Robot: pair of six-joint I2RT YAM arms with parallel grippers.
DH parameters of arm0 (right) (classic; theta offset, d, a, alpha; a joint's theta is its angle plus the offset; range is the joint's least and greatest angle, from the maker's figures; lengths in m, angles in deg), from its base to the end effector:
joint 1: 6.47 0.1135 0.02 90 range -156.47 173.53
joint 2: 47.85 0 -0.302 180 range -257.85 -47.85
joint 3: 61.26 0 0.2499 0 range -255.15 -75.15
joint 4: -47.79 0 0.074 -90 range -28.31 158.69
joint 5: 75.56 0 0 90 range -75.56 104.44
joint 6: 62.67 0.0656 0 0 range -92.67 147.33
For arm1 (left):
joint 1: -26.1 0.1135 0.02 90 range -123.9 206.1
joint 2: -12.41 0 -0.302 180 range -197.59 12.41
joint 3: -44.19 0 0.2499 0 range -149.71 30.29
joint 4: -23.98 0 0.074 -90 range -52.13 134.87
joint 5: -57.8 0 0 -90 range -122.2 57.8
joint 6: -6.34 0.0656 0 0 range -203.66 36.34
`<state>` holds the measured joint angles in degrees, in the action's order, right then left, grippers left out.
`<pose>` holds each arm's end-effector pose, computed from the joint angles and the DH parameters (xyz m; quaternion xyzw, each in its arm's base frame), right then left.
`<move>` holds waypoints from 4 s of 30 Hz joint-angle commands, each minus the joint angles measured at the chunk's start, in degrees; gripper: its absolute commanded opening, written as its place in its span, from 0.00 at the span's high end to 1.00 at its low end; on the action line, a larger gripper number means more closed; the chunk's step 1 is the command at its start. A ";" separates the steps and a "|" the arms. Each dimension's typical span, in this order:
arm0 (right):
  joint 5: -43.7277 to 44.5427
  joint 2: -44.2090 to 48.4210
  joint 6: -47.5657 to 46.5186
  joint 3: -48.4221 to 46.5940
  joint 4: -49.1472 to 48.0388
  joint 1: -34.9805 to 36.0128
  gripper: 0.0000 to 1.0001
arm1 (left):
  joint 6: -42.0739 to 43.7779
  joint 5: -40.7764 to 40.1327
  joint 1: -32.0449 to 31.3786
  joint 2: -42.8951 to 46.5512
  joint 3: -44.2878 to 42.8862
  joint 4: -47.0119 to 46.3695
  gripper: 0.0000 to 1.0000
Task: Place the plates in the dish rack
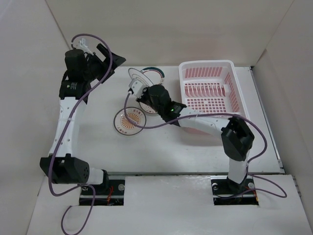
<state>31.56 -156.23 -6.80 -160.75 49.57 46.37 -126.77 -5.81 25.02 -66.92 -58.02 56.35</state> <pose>0.3153 0.3840 0.3362 -0.4549 0.6177 -0.0105 0.6414 0.3247 -0.0353 0.4856 -0.1288 0.7465 -0.3981 0.5174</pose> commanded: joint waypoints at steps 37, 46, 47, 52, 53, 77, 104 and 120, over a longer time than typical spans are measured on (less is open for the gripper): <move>-11.41 14.95 44.68 6.06 8.25 -32.45 1.00 | 5.32 -4.33 1.35 2.69 13.87 -10.13 0.00; -10.80 13.81 46.96 8.00 8.25 -32.98 1.00 | 5.32 -4.33 0.82 1.63 13.87 -9.60 0.00; -10.80 13.29 46.96 8.00 8.25 -32.98 1.00 | 5.32 -4.33 0.82 1.63 13.87 -9.60 0.00; -11.32 12.75 46.96 8.52 8.25 -32.98 1.00 | 5.85 -4.33 0.82 1.11 13.34 -9.08 0.00; -12.11 12.14 47.48 8.52 8.25 -32.98 1.00 | 5.85 -4.33 0.82 1.11 13.34 -9.08 0.00; -5.62 8.36 46.44 9.49 15.20 -31.66 1.00 | 6.90 -3.20 0.82 -3.11 11.68 -7.93 0.00; -5.34 5.19 36.77 2.10 22.66 -31.92 0.94 | 7.96 -2.13 -1.29 -4.61 10.44 -8.02 0.00; -17.03 6.25 29.91 3.25 23.28 -34.29 0.93 | 7.96 -2.13 -2.35 -3.55 10.97 -7.49 0.00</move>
<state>17.79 -151.70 28.04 -156.71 71.95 13.15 -119.84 -8.30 22.77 -72.98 -44.82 49.10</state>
